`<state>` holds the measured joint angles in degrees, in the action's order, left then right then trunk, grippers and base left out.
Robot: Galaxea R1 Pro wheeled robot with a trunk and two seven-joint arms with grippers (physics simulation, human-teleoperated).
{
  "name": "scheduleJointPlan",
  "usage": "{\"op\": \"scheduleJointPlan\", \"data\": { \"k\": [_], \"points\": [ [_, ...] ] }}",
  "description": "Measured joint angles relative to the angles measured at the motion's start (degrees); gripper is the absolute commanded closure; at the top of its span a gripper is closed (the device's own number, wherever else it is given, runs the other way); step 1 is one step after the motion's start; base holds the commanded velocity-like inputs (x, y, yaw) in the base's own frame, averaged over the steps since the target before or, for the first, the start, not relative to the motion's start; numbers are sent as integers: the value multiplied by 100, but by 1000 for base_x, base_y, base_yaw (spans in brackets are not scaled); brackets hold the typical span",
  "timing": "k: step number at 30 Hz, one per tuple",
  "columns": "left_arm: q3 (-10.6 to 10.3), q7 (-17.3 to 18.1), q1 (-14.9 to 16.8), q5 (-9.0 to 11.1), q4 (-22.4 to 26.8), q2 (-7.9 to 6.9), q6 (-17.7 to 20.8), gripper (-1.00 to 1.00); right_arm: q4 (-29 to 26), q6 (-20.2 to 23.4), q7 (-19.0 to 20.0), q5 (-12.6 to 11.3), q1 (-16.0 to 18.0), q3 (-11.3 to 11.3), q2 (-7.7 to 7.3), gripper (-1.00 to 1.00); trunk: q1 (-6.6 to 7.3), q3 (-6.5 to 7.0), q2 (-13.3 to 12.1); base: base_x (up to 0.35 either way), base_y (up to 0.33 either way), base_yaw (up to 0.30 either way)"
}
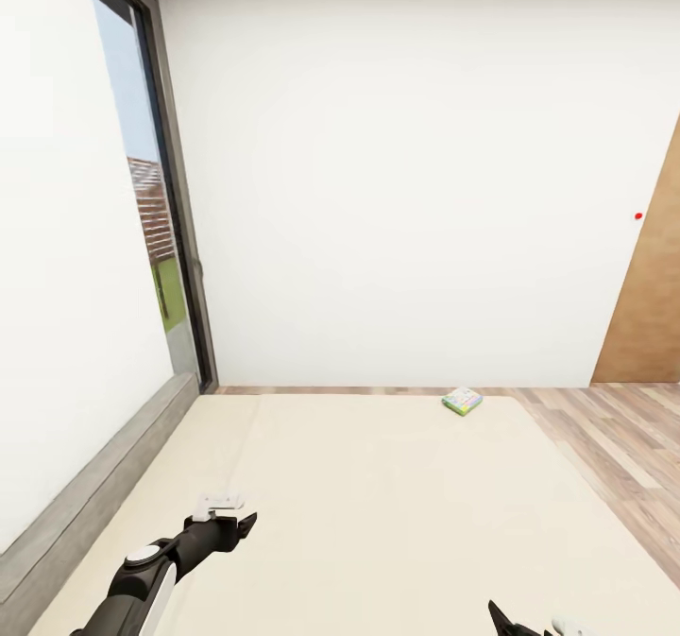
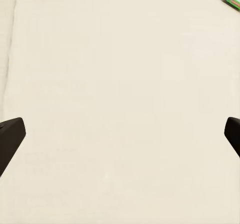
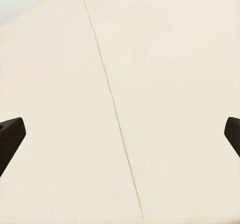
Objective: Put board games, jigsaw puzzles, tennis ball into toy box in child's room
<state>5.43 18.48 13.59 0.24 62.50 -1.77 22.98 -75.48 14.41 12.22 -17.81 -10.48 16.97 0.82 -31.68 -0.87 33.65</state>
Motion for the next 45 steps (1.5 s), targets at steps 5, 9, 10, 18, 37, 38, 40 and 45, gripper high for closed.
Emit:
{"op": "scheduleJointPlan", "data": {
  "k": [5,9,10,18,37,38,40,45],
  "points": [
    [0,-5,0,0,-1,0,-7,-100,-1,1,0,0,0,-1,0,-100,0,0,0,0,15,0],
    [0,-6,0,0,0,0,-7,-100,-1,1,0,0,0,0,0,-100,0,0,0,0,4,0],
    [0,-7,0,0,0,0,-7,-100,-1,1,0,0,0,0,1,-100,0,0,0,0,2,0],
    [0,-6,0,0,1,0,0,-100,0,0,0,0,0,-1,0,-100,0,0,0,0,49,0],
    [0,-14,0,0,0,0,-2,-100,0,1,0,0,8,-4,1,-100,0,0,0,0,103,0],
    [0,-14,0,0,0,-1,-3,-100,-1,1,0,0,8,-4,1,-100,0,0,0,0,1,0],
    [0,-13,0,0,0,0,-3,-100,-1,1,0,0,9,-4,1,-100,0,0,1,0,1,0],
    [0,-14,0,0,0,0,1,-100,-1,1,0,0,9,-4,0,-100,0,0,0,0,16,0]
  ]
}}
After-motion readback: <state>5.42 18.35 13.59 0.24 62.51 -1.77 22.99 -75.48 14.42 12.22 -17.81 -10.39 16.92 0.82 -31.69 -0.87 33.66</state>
